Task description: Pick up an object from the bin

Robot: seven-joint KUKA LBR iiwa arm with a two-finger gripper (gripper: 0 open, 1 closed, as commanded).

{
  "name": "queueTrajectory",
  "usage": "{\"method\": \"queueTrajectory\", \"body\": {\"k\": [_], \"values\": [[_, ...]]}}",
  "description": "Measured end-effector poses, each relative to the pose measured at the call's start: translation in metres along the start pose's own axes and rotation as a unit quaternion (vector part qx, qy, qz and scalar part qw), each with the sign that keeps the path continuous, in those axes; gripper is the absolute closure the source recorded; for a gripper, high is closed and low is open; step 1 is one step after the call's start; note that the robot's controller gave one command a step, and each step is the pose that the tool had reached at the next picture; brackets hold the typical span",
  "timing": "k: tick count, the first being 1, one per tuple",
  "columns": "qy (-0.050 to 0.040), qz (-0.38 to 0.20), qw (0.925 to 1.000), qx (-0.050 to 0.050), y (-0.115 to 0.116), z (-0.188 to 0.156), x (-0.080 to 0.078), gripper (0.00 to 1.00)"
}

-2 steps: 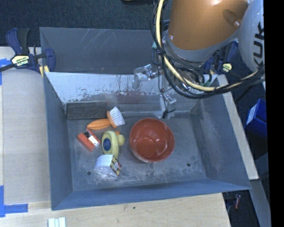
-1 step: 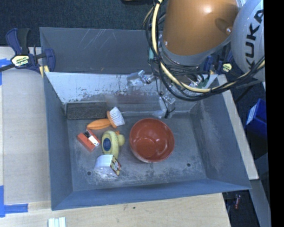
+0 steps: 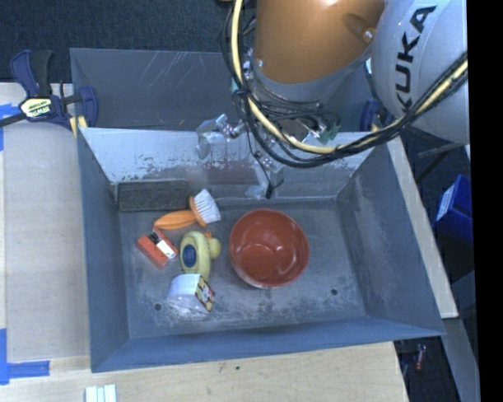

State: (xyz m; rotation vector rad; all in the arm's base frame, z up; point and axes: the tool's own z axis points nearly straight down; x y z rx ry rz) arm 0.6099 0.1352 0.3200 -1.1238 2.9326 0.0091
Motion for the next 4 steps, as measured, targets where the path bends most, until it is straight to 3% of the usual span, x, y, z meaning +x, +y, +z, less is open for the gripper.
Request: {"method": "queueTrajectory", "body": {"k": [1, 3, 4], "values": [[-0.0034, 0.033, 0.9994, 0.003, -0.011, 0.010, -0.011, 1.00], [-0.0047, 0.049, 0.9988, 0.004, -0.010, 0.013, -0.010, 1.00], [-0.0059, -0.067, 0.9977, 0.005, 0.015, -0.029, -0.009, 1.00]]}}
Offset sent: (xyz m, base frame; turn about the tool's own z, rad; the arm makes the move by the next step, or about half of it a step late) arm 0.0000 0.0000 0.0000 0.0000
